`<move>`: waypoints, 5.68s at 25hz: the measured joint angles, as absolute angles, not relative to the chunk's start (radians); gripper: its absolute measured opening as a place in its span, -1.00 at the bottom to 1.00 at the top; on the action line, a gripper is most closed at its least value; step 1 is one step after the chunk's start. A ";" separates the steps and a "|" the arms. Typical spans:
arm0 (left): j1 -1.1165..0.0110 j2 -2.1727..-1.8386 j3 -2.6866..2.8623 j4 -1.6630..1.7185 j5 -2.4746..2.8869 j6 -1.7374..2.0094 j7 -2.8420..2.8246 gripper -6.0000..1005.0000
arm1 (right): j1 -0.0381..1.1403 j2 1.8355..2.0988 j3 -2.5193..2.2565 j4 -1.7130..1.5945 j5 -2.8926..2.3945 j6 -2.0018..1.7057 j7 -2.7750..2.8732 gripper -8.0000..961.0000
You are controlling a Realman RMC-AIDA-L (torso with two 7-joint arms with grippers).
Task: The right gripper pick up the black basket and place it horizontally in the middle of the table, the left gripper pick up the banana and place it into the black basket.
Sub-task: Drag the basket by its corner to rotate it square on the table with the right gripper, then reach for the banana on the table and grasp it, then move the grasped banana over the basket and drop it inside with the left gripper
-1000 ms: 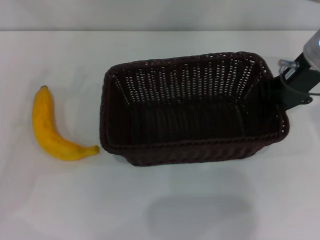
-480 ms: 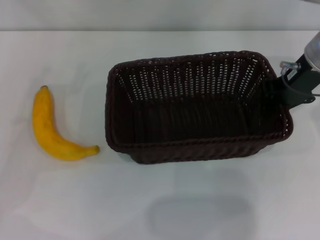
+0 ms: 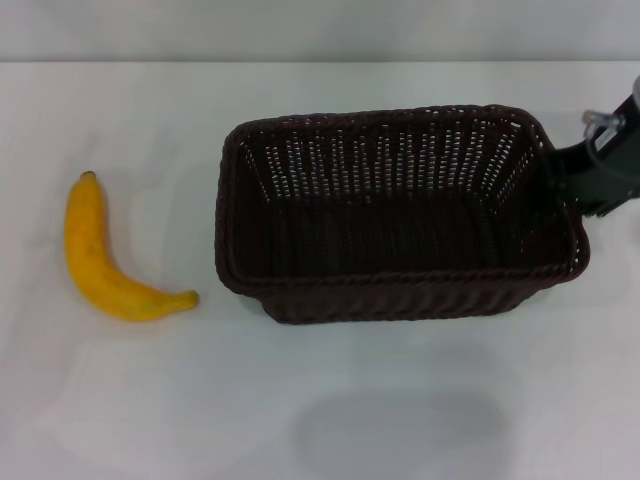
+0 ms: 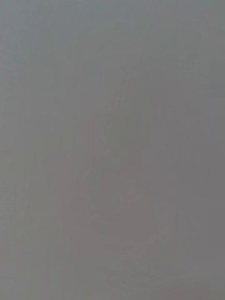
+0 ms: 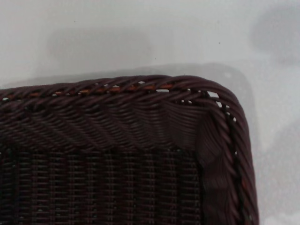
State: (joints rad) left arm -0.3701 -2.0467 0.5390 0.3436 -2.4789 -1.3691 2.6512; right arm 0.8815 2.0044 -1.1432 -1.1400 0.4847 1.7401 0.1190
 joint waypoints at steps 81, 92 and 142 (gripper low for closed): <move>-0.884 -1.928 0.658 0.764 -0.142 -1.563 0.145 0.74 | 0.408 2.006 -0.421 -0.569 1.721 0.962 -2.297 0.82; -0.888 -1.955 0.654 0.665 -0.150 -1.382 0.131 0.74 | 0.411 2.007 -0.426 -0.533 1.722 0.962 -2.325 0.82; -1.055 -1.963 0.884 0.852 -0.706 -1.605 0.486 0.07 | 0.426 2.009 -0.426 -0.516 1.728 1.046 -2.352 0.82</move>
State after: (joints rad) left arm -1.0551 -1.9629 0.8844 0.8516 -0.7059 -1.6049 0.4861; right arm 0.4264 2.0085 -0.4262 -0.5158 1.7284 1.0464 -2.3517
